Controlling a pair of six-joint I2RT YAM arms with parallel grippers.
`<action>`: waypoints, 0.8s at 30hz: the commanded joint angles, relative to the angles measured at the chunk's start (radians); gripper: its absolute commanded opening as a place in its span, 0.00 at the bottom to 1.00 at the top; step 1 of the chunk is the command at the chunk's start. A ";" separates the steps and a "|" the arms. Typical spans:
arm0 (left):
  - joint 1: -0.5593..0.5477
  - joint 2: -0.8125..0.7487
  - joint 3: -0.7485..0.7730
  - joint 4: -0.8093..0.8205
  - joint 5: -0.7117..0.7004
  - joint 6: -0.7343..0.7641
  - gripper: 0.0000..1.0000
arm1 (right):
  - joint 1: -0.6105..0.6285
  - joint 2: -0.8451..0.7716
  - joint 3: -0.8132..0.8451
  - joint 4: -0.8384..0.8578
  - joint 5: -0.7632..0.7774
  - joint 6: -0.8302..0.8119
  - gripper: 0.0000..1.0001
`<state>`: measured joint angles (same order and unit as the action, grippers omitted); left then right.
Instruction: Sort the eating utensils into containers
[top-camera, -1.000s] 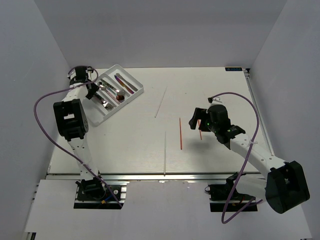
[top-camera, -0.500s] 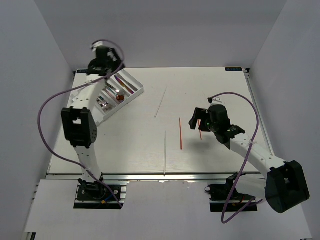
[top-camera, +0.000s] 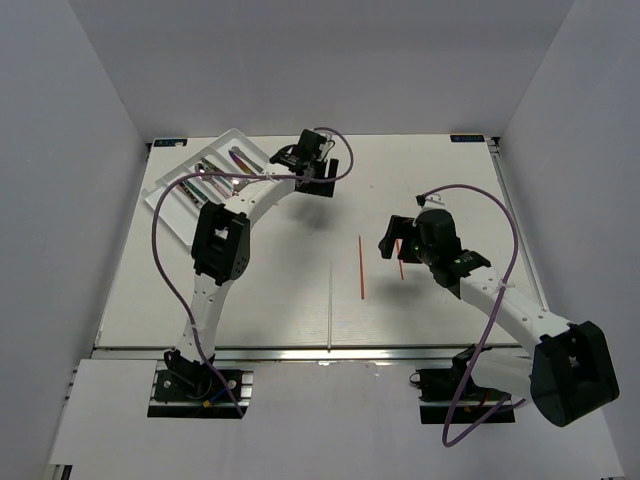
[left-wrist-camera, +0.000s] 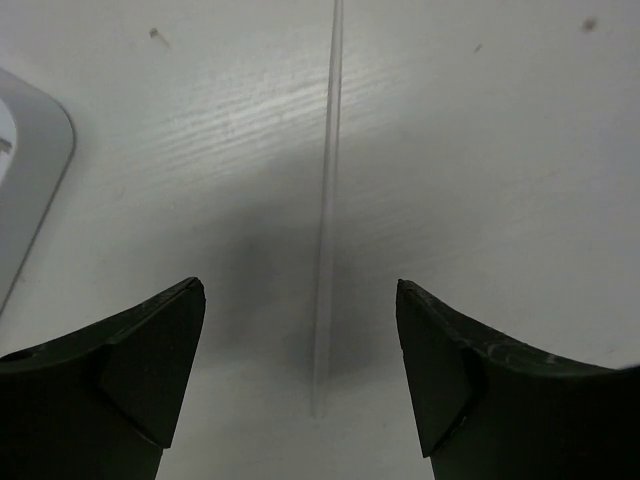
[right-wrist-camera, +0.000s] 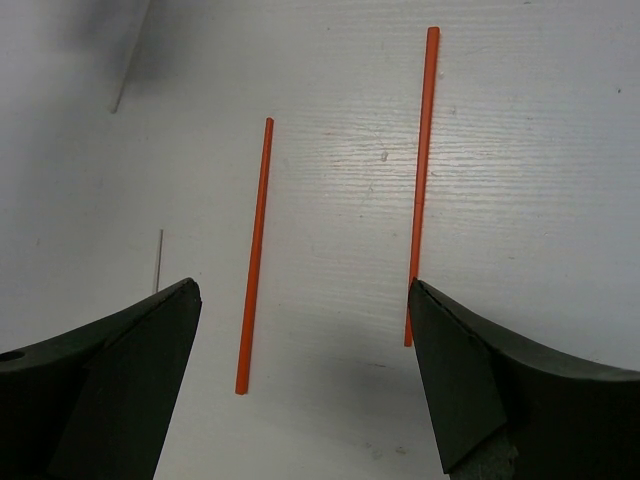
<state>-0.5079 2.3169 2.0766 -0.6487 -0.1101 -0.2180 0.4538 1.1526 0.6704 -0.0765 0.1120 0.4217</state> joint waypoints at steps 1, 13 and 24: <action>0.009 -0.041 -0.035 -0.066 0.029 0.051 0.86 | -0.003 -0.022 0.024 0.023 -0.006 -0.014 0.89; -0.026 0.012 -0.104 -0.049 0.057 0.054 0.67 | -0.001 -0.007 0.029 0.023 -0.018 -0.017 0.88; -0.055 0.064 -0.127 -0.097 -0.022 0.035 0.39 | -0.001 -0.004 0.029 0.021 -0.020 -0.020 0.88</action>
<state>-0.5583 2.3684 1.9717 -0.7113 -0.1135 -0.1749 0.4538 1.1530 0.6704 -0.0765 0.1005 0.4141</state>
